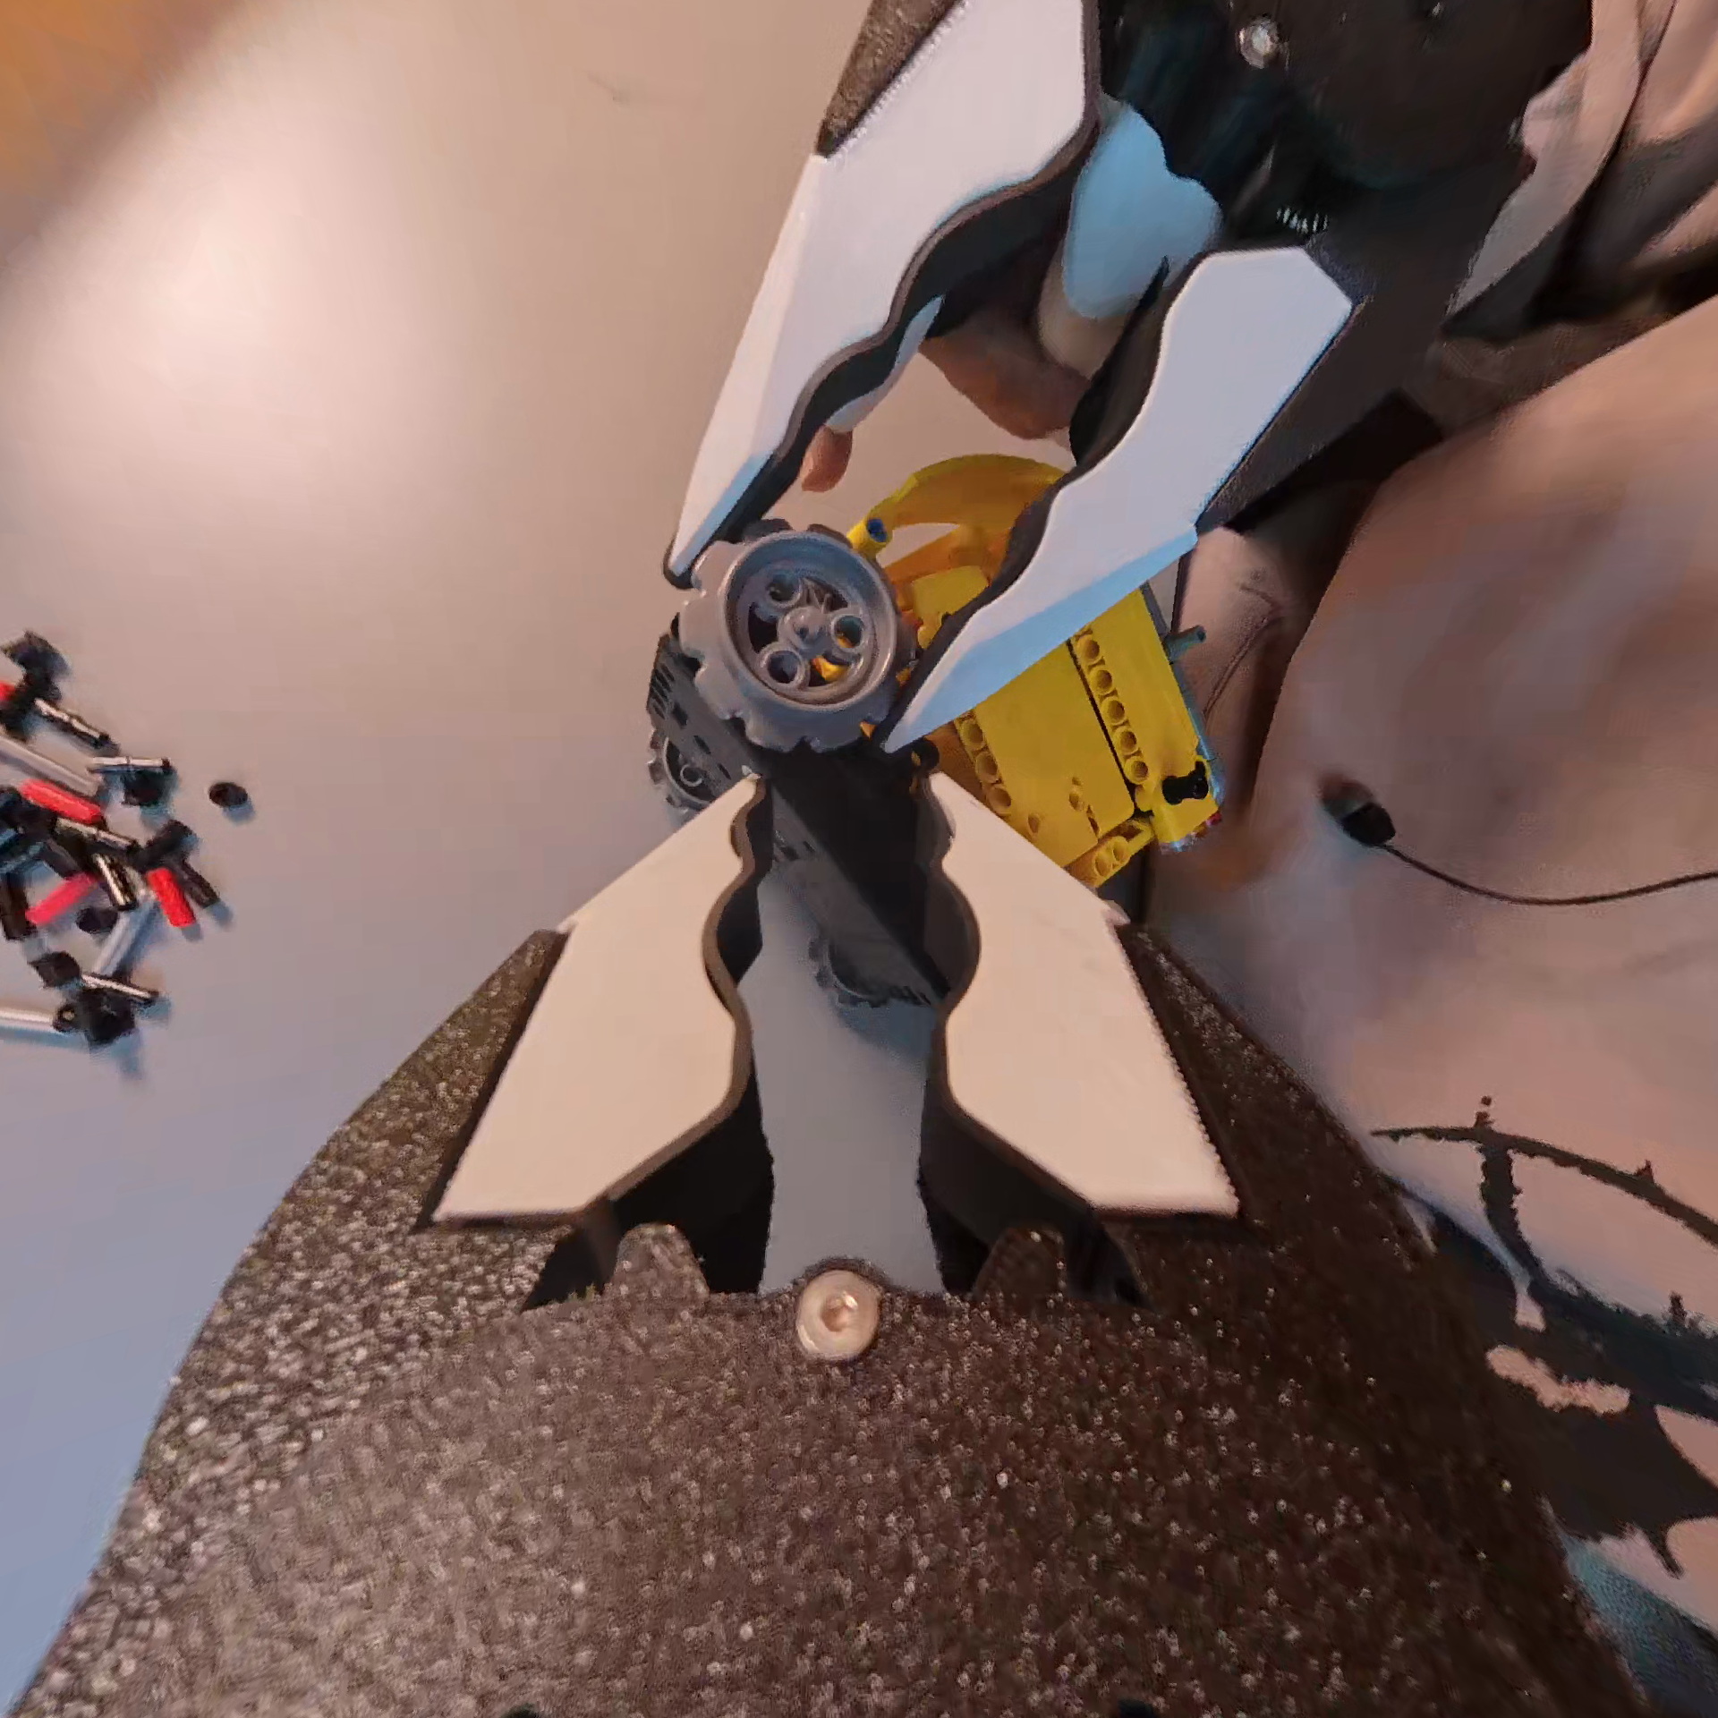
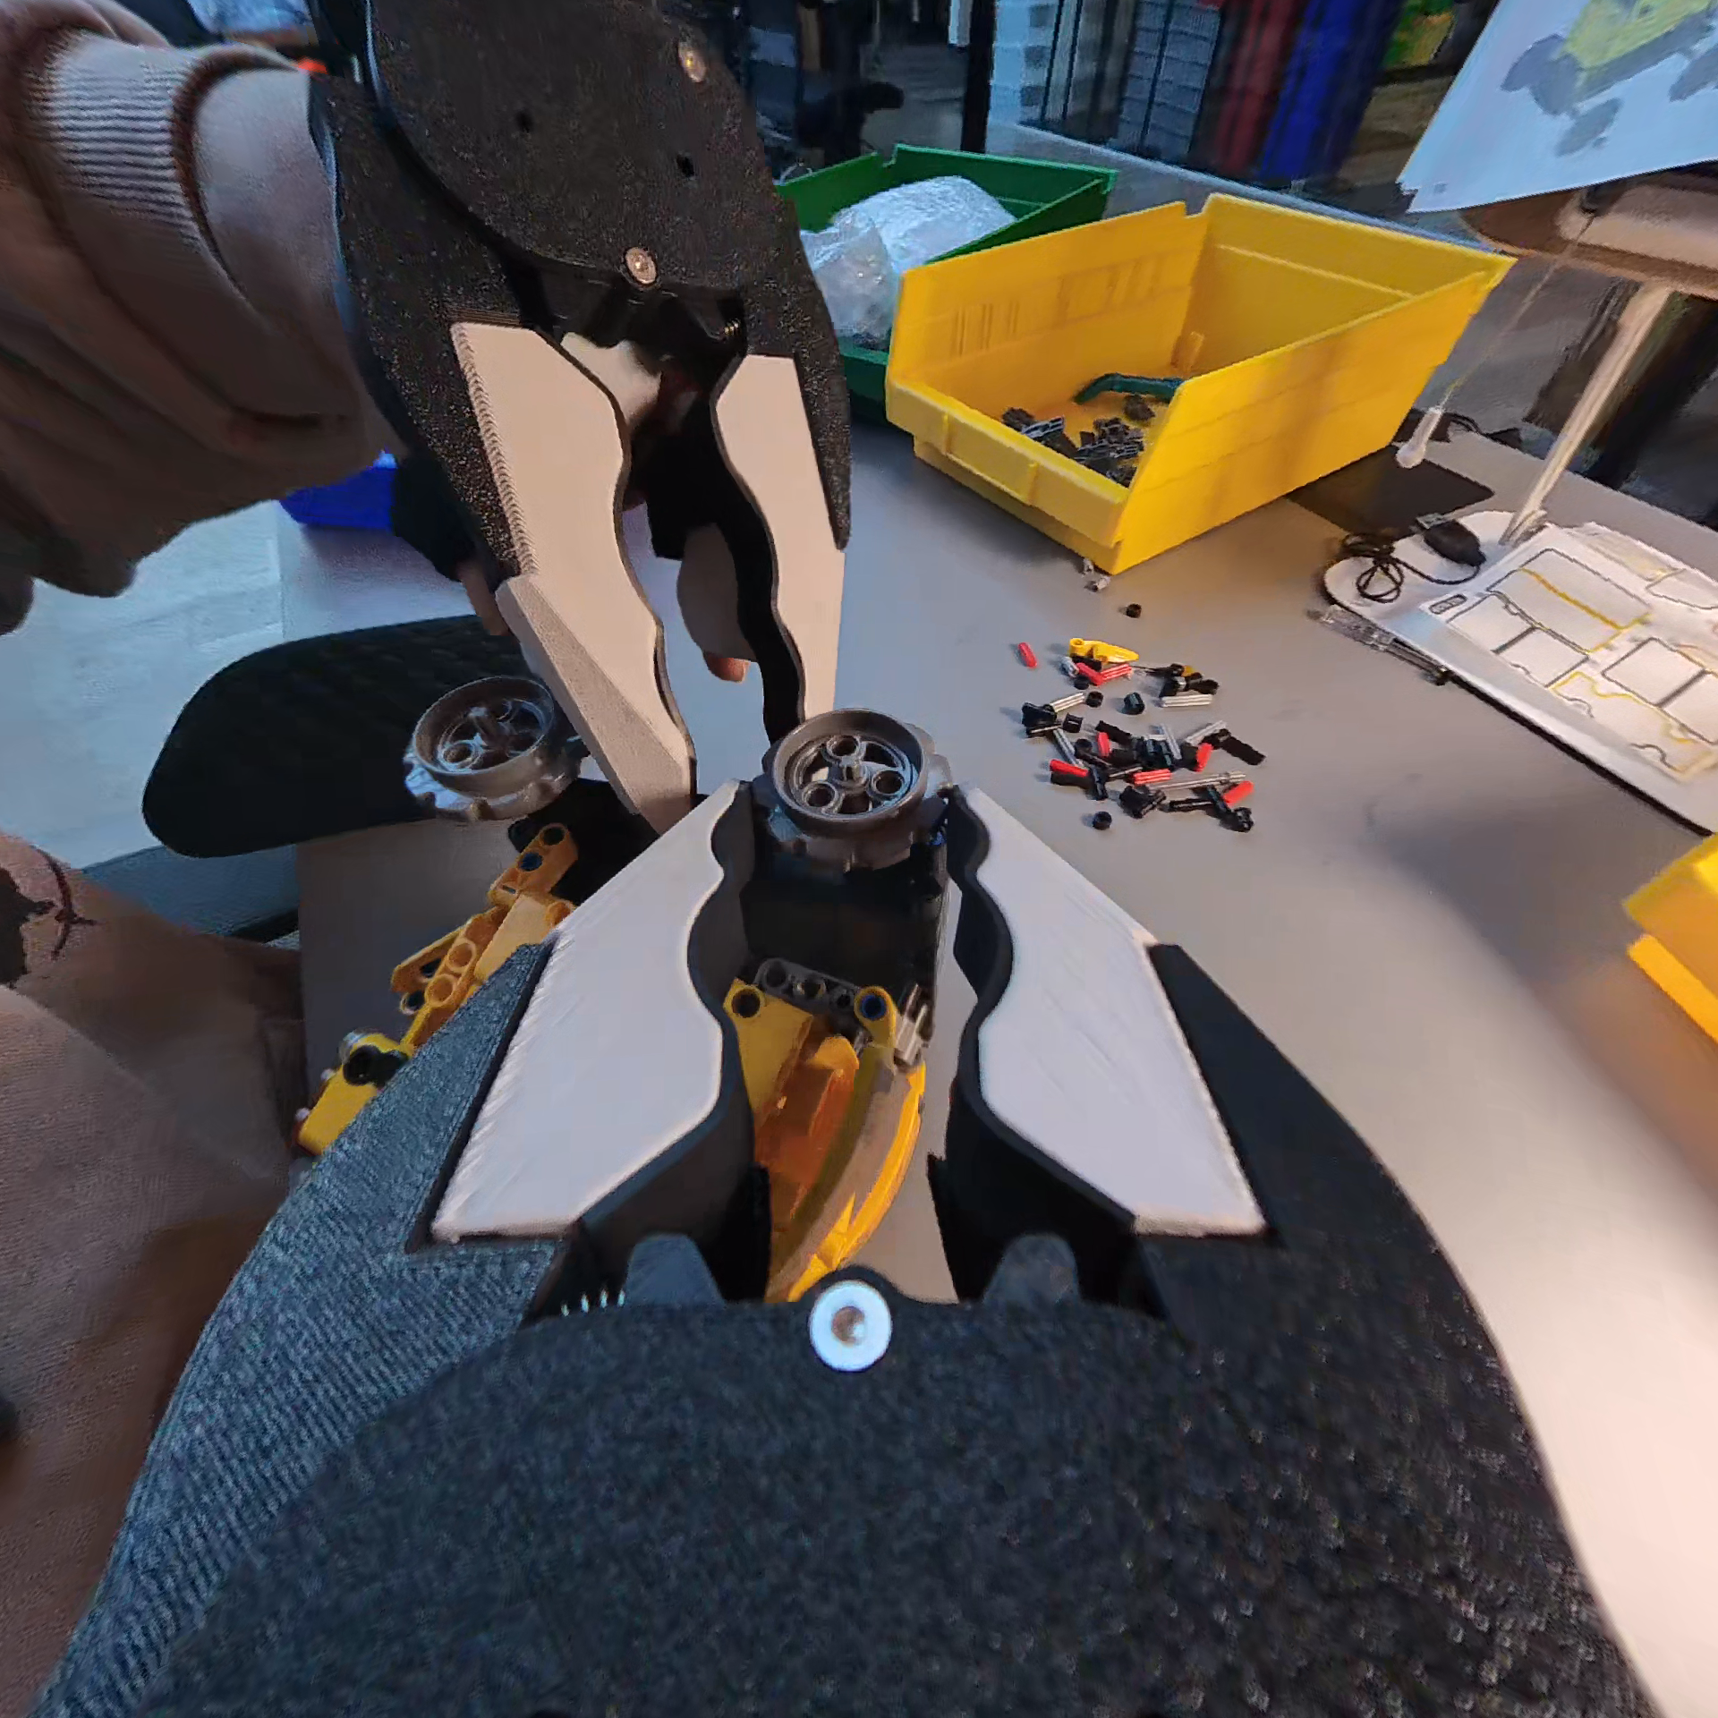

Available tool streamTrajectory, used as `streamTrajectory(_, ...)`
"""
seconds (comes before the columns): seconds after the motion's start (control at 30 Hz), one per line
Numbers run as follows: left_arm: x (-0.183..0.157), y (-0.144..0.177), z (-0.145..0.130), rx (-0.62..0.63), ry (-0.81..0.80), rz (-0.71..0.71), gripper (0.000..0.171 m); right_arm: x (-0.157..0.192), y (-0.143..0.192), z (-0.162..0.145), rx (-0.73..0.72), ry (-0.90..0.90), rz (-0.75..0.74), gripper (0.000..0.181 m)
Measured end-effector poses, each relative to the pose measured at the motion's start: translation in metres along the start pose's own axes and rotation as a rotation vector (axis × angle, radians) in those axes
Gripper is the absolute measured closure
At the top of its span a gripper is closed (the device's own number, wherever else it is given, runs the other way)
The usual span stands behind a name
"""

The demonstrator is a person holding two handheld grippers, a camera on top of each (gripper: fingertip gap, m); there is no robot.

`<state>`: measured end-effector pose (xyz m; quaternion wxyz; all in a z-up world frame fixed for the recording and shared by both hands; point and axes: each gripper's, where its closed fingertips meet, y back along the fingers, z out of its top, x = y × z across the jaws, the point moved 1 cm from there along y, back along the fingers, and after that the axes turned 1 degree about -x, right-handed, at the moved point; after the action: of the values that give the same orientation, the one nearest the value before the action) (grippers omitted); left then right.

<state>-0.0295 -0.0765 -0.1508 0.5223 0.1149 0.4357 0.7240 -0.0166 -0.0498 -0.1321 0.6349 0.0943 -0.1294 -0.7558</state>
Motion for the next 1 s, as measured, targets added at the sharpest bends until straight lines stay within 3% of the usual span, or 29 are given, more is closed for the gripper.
streamTrajectory(0.07, 0.0, -0.002, 0.002, 0.061, -0.09, -0.023, 0.144, -0.002, 0.005, -0.002, -0.01, -0.02, 0.027, 0.142)
streamTrajectory(0.13, -0.002, -0.003, 0.003, 0.109, -0.17, -0.07, 0.154, 0.002, 0.008, -0.003, -0.03, -0.044, 0.118, 0.127)
streamTrajectory(0.2, 0.001, -0.005, 0.006, 0.144, -0.227, -0.098, 0.153, 0.001, 0.01, -0.001, -0.07, -0.098, 0.202, 0.122)
streamTrajectory(0.43, 0.008, -0.008, 0.012, 0.202, -0.291, -0.183, 0.154, -0.008, 0.02, 0.008, -0.096, -0.192, 0.46, 0.117)
streamTrajectory(0.5, 0.007, -0.007, 0.013, 0.193, -0.303, -0.194, 0.156, -0.014, 0.028, 0.013, -0.103, -0.196, 0.473, 0.121)
streamTrajectory(0.63, 0.006, -0.009, 0.014, 0.189, -0.4, -0.205, 0.156, -0.011, 0.027, -0.005, -0.06, 0.013, 0.472, 0.124)
streamTrajectory(0.73, 0.004, -0.01, 0.016, 0.202, -0.425, -0.217, 0.155, -0.005, 0.019, -0.01, -0.102, 0.066, 0.459, 0.132)
streamTrajectory(0.93, 0.002, -0.008, 0.023, 0.194, -0.312, -0.129, 0.147, -0.015, 0.015, -0.009, -0.162, 0.042, 0.381, 0.14)
streamTrajectory(1.0, 0.008, -0.01, 0.02, 0.227, -0.264, -0.037, 0.146, -0.017, 0.014, -0.009, -0.172, 0.014, 0.344, 0.14)
